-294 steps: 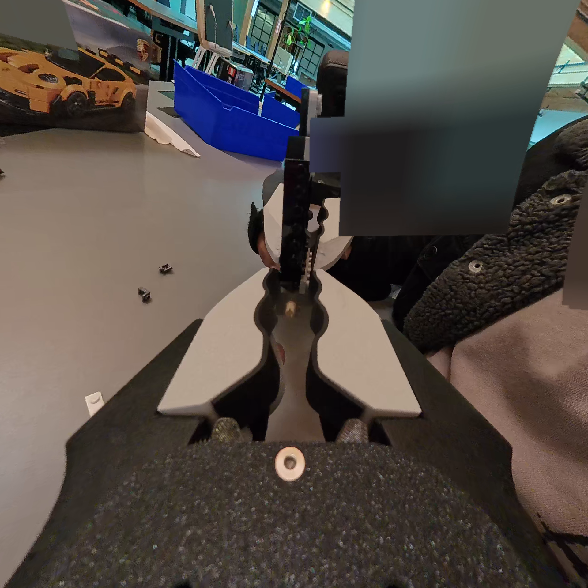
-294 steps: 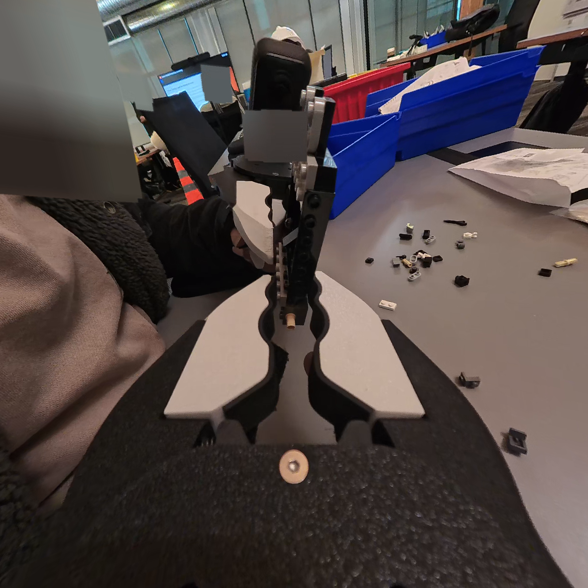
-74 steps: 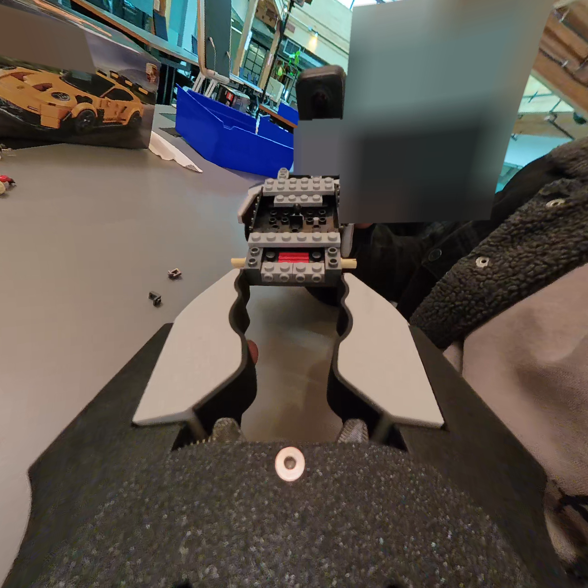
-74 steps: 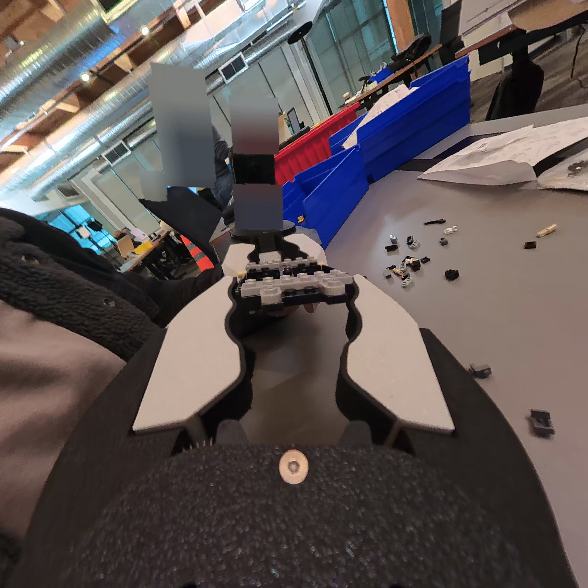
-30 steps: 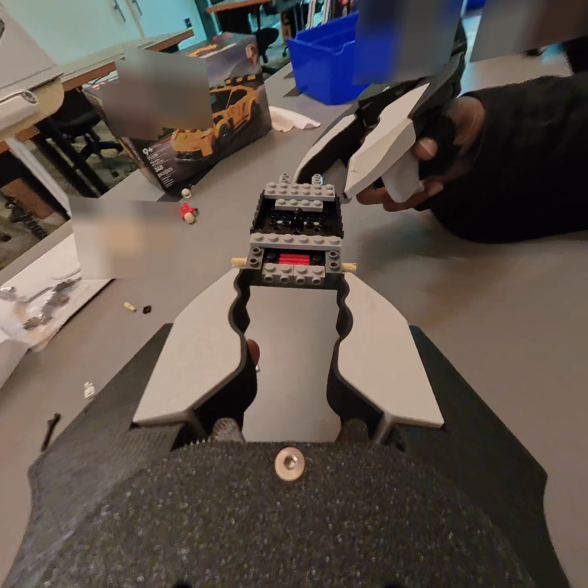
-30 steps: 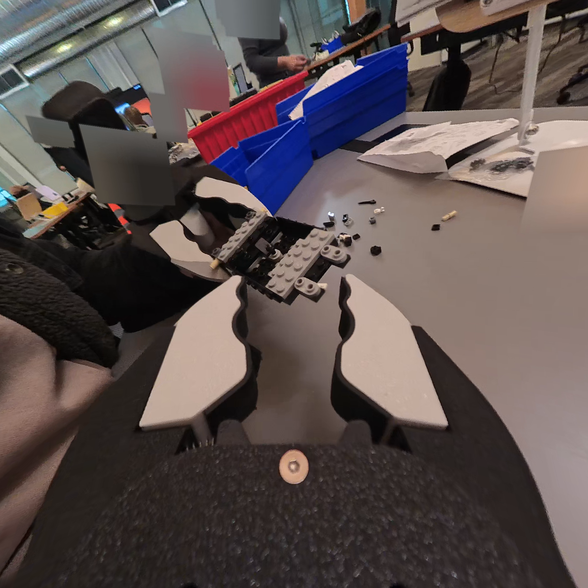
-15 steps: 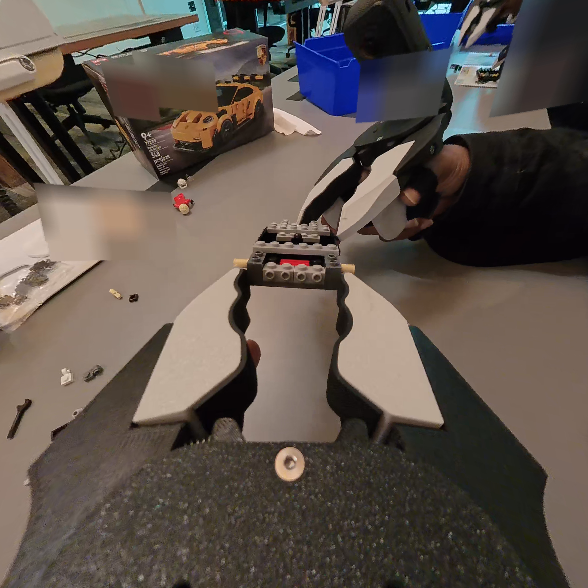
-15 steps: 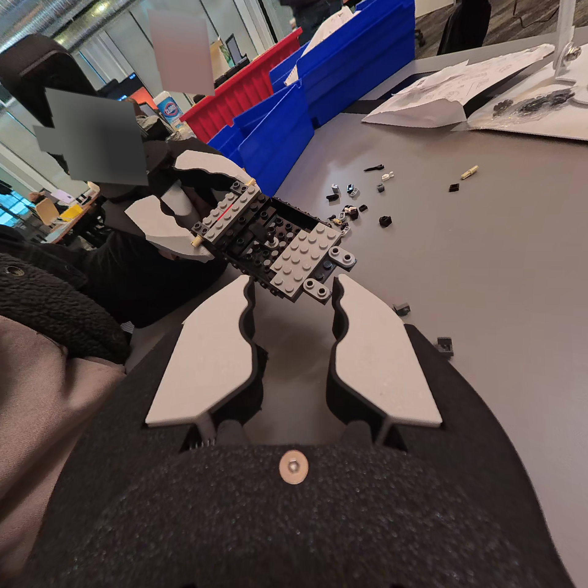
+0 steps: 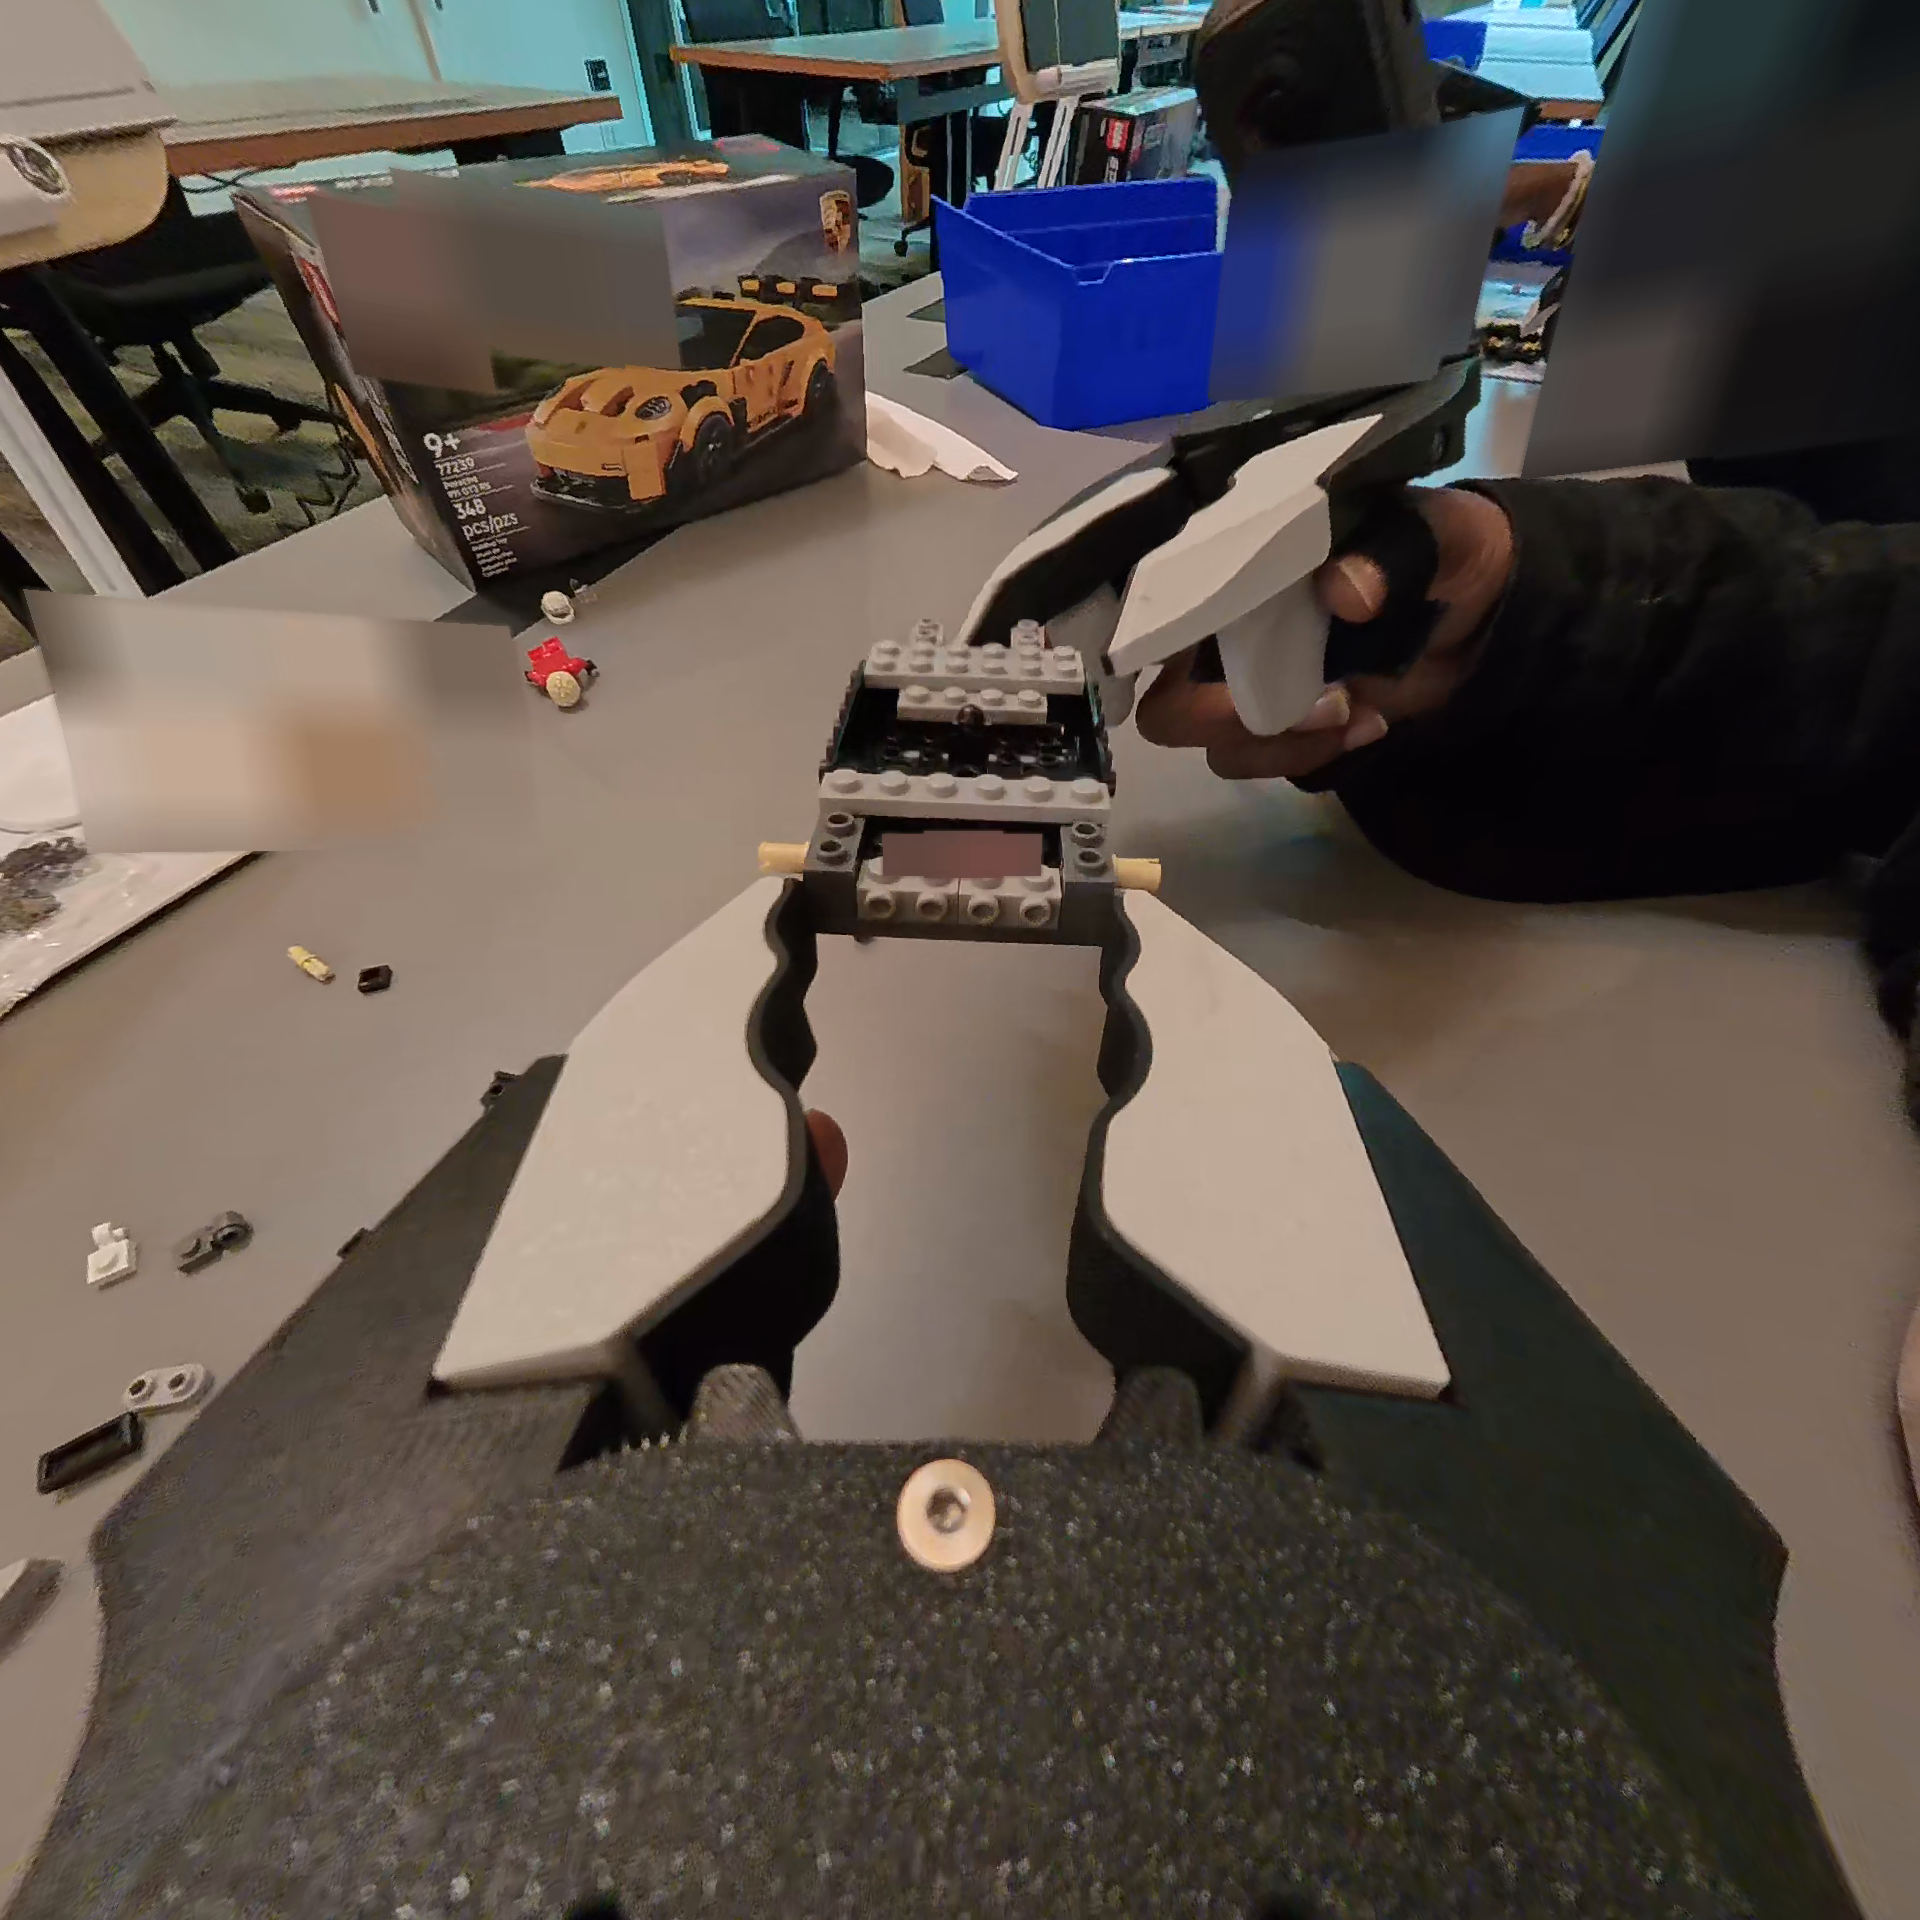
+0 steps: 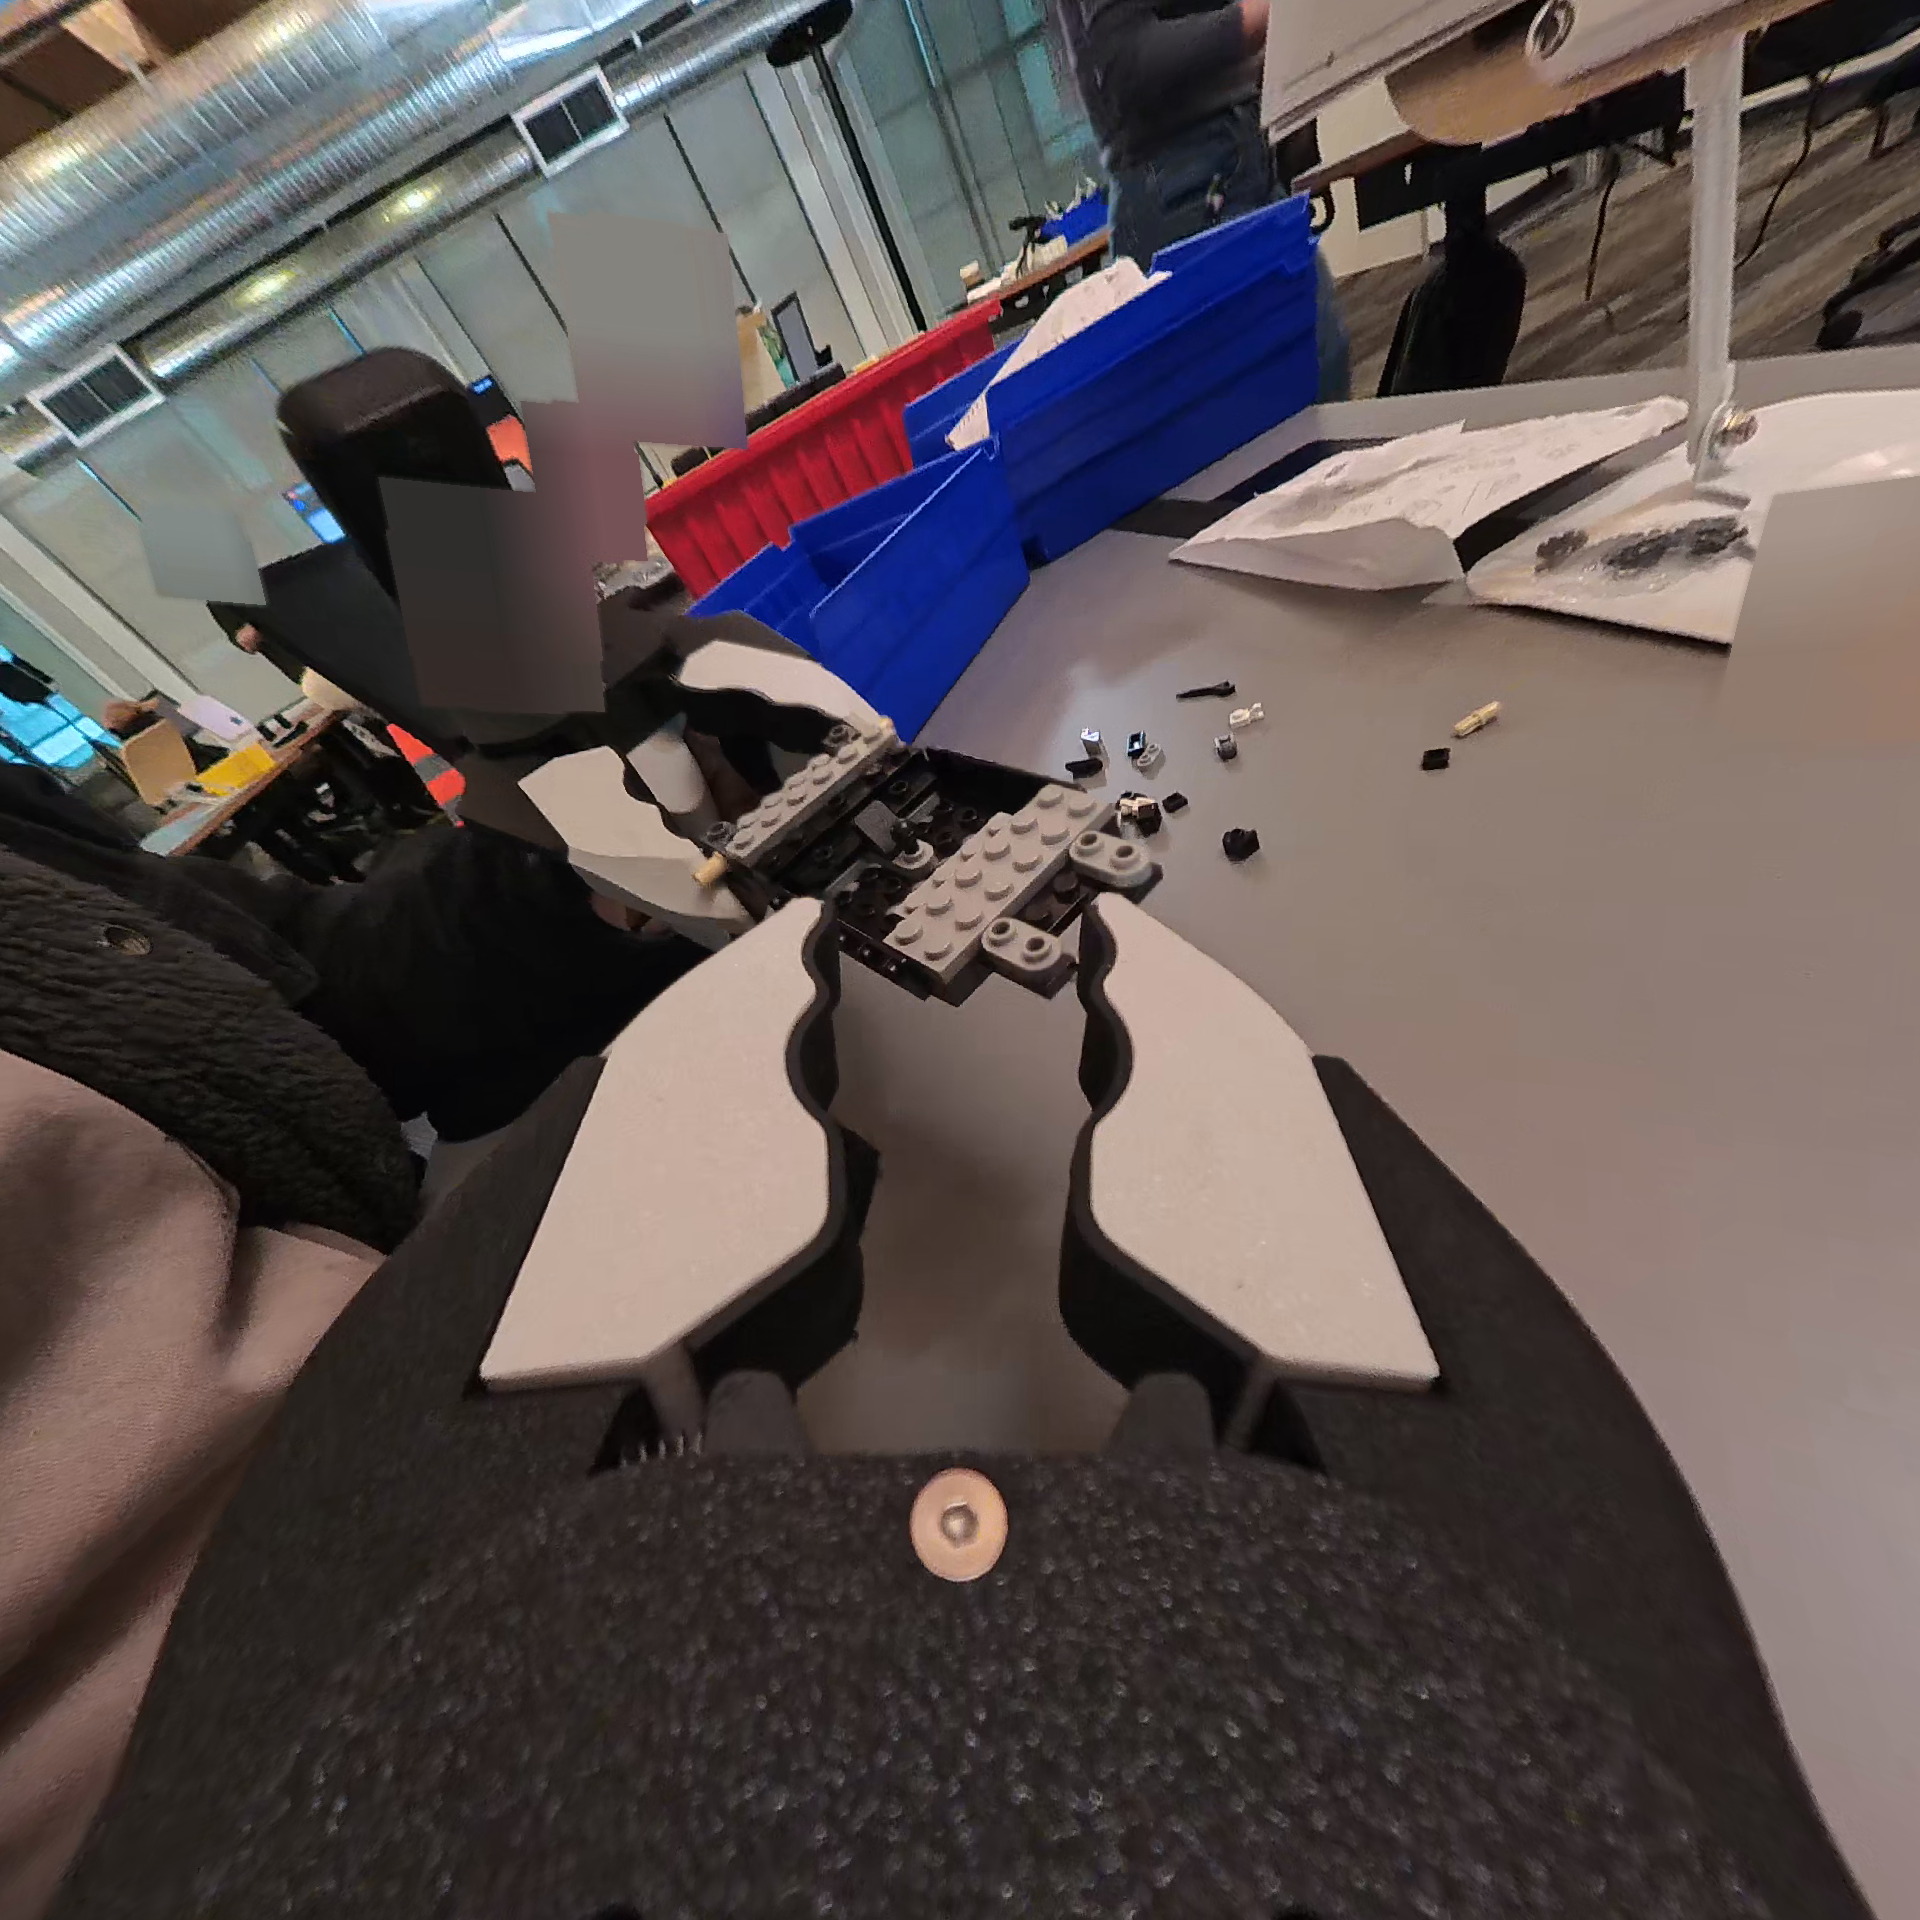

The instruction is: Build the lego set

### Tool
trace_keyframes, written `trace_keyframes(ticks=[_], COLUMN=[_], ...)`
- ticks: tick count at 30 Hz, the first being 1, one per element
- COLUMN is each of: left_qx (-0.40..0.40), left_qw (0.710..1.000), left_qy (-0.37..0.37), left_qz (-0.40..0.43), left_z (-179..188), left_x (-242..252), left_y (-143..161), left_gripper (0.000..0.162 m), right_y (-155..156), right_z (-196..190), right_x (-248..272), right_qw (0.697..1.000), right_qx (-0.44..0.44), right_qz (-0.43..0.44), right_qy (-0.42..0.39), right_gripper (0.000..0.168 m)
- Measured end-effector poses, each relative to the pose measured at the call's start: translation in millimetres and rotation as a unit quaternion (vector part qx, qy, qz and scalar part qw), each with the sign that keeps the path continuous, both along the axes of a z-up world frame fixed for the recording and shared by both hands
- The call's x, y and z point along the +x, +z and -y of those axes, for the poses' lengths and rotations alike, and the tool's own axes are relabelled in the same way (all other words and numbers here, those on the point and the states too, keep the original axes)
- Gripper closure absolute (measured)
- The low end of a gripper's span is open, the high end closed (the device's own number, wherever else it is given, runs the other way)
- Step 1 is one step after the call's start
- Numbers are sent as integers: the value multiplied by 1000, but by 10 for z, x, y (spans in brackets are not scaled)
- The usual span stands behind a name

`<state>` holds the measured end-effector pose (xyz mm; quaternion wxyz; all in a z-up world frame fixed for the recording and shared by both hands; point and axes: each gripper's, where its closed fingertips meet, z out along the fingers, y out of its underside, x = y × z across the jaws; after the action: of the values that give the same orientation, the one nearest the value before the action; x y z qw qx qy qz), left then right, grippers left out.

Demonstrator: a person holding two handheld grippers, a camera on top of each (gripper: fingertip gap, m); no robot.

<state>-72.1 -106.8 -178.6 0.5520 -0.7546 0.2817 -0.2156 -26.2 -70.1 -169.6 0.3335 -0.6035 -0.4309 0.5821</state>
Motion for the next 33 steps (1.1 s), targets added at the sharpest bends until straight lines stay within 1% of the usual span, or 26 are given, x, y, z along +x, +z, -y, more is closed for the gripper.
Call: trace_keyframes(ticks=[5,10,14,17,21,26,29,33], left_qx=[-7,1,3,-4,-21,-48,-81,-134], left_qw=[1000,1000,1000,1000,999,997,993,983], left_qy=[-6,-11,-16,-17,-12,-12,-6,11], left_qz=[-1,17,13,19,29,64,91,126], left_z=[-1,0,7,9,3,4,-13,-44], left_x=[25,29,29,34,17,7,-19,-67], left_y=[-64,-29,-33,-37,-47,-25,-49,-120], left_gripper=[108,108,108,108,108,109,109,109], right_y=[78,114,114,110,75,-97,-168,-135], right_z=[-13,-4,-10,-22,-7,10,-2,-76], right_x=[23,35,52,62,48,6,-8,26], right_qw=[1000,1000,998,998,997,990,988,986], right_qx=[10,22,56,63,75,127,135,142], right_qz=[-16,-20,-6,-1,10,60,79,84], right_qy=[-7,-6,-8,-12,-10,-14,-19,-36], right_gripper=[125,125,124,123,124,126,129,131])
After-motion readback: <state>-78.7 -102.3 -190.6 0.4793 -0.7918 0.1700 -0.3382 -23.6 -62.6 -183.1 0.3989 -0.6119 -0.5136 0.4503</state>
